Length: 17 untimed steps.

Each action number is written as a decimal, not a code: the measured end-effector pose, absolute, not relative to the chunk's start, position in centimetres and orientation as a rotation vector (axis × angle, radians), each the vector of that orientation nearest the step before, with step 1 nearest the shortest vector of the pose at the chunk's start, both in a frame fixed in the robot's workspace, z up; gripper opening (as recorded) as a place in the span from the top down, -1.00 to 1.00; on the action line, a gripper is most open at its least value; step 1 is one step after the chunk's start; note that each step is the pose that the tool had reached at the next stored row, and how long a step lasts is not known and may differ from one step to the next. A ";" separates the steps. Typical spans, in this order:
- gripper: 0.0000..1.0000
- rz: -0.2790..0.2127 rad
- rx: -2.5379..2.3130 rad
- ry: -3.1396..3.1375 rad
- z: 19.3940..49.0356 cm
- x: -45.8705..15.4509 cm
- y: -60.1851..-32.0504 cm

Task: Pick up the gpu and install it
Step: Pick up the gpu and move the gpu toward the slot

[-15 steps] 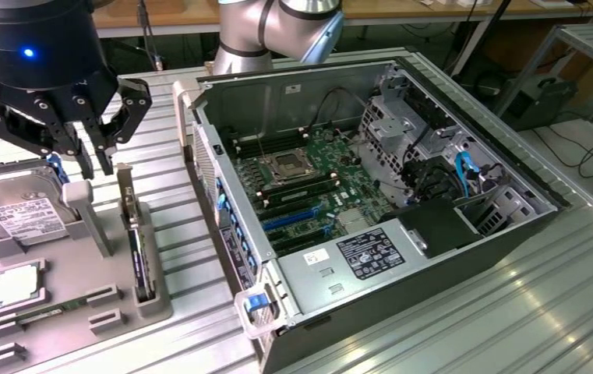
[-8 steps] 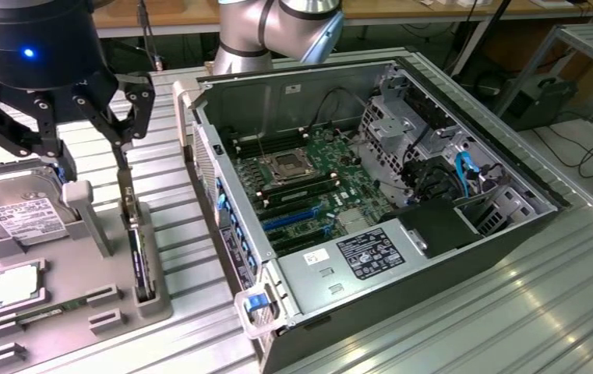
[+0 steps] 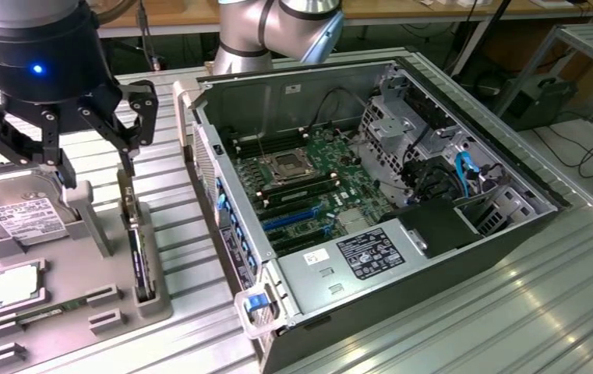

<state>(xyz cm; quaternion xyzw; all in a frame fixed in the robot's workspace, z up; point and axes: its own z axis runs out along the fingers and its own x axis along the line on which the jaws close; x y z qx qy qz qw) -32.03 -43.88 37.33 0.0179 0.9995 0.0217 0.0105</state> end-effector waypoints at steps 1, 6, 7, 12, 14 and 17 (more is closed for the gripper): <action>-0.21 0.067 0.056 3.119 37.3 -32.0 -43.9; -0.21 0.066 0.049 3.119 36.9 -32.0 -43.9; -0.21 0.066 0.048 3.119 36.8 -32.0 -43.9; -0.21 0.066 0.045 3.120 36.3 -32.0 -43.9; -0.21 0.066 0.044 3.120 36.1 -32.0 -43.9; -0.21 0.066 0.041 3.120 35.9 -32.0 -43.9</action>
